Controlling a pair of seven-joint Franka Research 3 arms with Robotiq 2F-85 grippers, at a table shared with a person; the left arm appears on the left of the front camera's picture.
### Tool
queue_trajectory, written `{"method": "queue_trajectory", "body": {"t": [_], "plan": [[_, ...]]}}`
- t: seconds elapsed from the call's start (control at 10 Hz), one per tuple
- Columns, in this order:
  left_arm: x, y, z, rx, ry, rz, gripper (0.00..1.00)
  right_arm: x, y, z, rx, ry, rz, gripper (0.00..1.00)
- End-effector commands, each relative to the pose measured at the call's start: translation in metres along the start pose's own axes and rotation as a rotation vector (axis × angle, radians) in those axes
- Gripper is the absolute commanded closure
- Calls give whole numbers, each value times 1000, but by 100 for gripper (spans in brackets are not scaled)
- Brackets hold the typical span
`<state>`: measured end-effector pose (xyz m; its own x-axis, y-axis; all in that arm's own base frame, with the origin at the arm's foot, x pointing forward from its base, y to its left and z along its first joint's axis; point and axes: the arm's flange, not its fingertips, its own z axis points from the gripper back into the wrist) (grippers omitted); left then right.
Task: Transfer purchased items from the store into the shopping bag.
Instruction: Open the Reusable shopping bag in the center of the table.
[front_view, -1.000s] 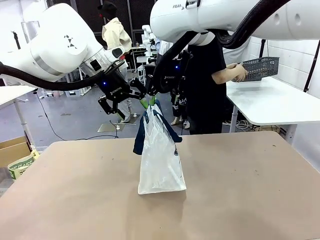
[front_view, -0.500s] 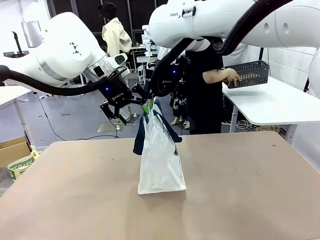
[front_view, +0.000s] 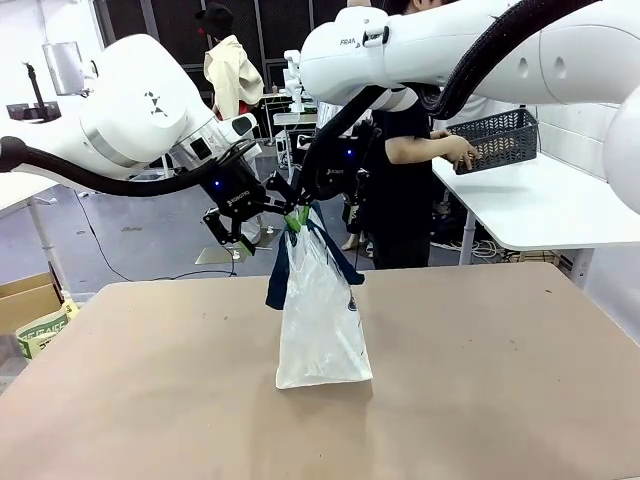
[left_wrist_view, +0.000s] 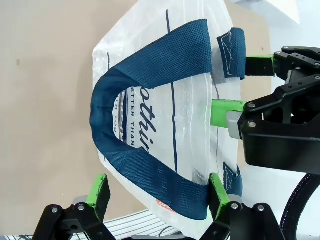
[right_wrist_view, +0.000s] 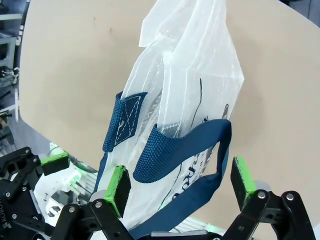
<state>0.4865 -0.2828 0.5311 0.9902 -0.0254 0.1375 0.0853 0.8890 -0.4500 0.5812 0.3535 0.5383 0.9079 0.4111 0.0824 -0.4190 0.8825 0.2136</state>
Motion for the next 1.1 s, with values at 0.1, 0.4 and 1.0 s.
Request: {"method": "queue_trajectory", "body": {"t": [0.1, 0.4, 1.0], "plan": [[0, 3, -7, -6, -3, -26, 0, 8, 2, 4, -2, 29, -39, 0], [-2, 2, -10, 29, -44, -62, 24, 4, 0, 3, -12, -7, 36, 23], [-5, 14, 1, 40, -79, -34, 100, -18, -11, 11, -36, -9, 22, 100]]}}
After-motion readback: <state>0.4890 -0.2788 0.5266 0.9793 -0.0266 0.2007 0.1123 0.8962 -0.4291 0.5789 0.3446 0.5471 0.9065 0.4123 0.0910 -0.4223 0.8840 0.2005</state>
